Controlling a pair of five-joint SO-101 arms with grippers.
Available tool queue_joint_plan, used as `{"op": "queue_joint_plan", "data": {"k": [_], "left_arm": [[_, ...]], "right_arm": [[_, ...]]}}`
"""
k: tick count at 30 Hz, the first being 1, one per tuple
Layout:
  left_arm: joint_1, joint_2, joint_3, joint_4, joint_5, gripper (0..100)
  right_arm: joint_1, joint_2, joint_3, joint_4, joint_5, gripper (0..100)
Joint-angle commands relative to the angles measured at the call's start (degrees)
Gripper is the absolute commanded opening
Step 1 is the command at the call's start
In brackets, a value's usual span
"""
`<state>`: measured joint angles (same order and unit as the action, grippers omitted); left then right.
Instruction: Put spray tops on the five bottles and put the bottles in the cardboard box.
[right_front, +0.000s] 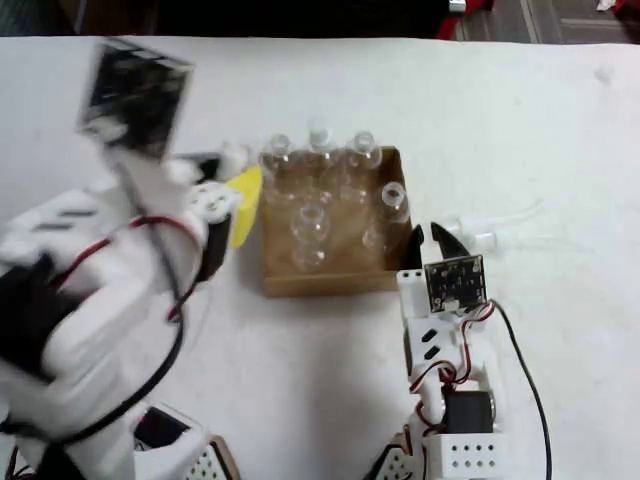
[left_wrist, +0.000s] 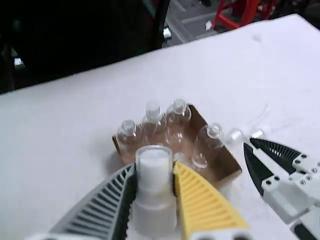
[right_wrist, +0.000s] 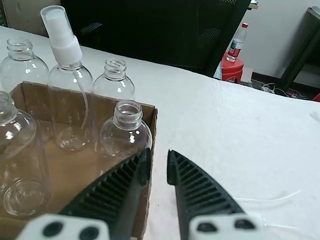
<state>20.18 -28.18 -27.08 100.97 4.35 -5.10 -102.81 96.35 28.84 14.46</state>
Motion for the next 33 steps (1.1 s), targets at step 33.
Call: {"op": "queue_joint_plan", "data": {"k": [33], "left_arm": [[-11.47, -7.60, 76.48, -129.67, 3.34, 2]], "right_arm": [[-0.40, -0.31, 0.44, -0.75, 0.53, 4.9]]}}
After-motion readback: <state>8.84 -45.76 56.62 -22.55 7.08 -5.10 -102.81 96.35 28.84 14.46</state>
